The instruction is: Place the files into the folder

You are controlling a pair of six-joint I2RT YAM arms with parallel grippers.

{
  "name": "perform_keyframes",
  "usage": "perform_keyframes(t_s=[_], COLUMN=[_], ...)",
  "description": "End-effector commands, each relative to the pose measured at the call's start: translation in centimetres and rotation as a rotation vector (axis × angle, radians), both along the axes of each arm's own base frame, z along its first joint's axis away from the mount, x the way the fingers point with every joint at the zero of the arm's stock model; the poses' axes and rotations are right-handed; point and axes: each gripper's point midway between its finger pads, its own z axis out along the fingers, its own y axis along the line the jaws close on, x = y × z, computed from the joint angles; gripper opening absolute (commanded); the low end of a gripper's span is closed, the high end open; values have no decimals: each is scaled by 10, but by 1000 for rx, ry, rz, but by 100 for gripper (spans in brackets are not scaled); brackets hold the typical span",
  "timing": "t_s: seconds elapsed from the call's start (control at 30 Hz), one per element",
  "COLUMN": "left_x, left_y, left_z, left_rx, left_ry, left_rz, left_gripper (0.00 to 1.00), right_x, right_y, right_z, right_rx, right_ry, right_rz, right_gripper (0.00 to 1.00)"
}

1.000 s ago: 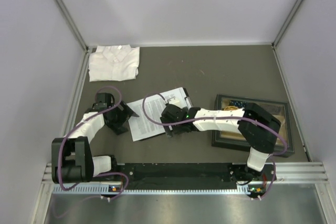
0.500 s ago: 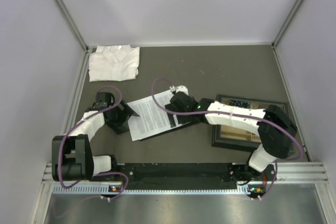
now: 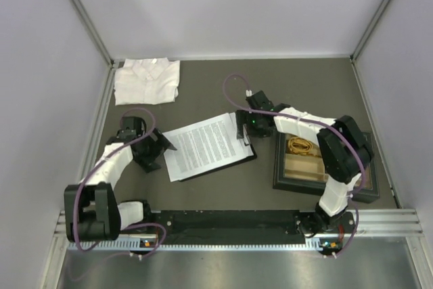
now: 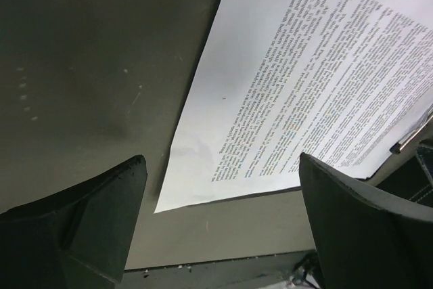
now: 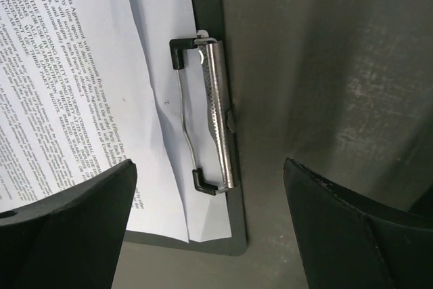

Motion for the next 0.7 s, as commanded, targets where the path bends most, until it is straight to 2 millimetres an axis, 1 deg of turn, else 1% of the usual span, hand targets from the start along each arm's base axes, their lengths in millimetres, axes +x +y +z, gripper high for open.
perform_keyframes(t_s=[0.0, 0.03, 0.07, 0.1, 0.13, 0.17, 0.3, 0.33, 0.37, 0.4, 0.43, 0.47, 0.5, 0.53, 0.57, 0.6, 0.63, 0.67], left_x=[4, 4, 5, 7, 8, 9, 15, 17, 17, 19, 21, 22, 25, 23, 23, 28, 24, 24], left_y=[28, 33, 34, 34, 33, 29, 15, 12, 5, 3, 2, 2, 6, 9, 13, 25, 32, 40], left_z=[43, 52, 57, 63, 68, 70, 71, 70, 70, 69, 68, 69, 72, 70, 72, 76, 74, 74], left_rx=[174, 198, 203, 200, 193, 176, 98, 81, 53, 43, 39, 42, 67, 86, 111, 181, 225, 268], left_ry=[-108, -143, -159, -181, -200, -211, -229, -226, -229, -230, -233, -233, -240, -219, -219, -226, -199, -186], left_rz=[33, 50, 57, 65, 64, 59, 28, 21, 0, -1, -6, -9, -9, -13, -17, -10, -10, 1], left_gripper=[98, 98, 98, 98, 98, 98, 97, 96, 96, 96, 96, 96, 96, 96, 96, 97, 98, 98], right_x=[8, 3, 1, 2, -5, -8, -21, -21, -28, -29, -29, -29, -20, -15, -16, -10, -3, -4], right_y=[27, 28, 31, 36, 42, 45, 65, 69, 77, 79, 77, 71, 61, 55, 44, 32, 29, 19], right_z=[10, 3, 0, -1, -3, -7, -4, -1, 1, 4, 5, 4, 6, 9, 7, 4, 10, 6], right_rx=[142, 156, 175, 202, 235, 247, 298, 303, 305, 301, 279, 253, 204, 166, 109, 37, -7, -64], right_ry=[-11, 15, 26, 26, 58, 72, 89, 87, 85, 80, 77, 75, 31, 1, 5, -23, -46, -28], right_rz=[13, 3, 4, 4, 11, 16, 57, 62, 86, 94, 96, 83, 50, 52, 44, 21, 34, 33], right_gripper=[88, 88, 87, 86, 86, 85, 84, 84, 84, 84, 84, 84, 84, 84, 84, 84, 84, 84])
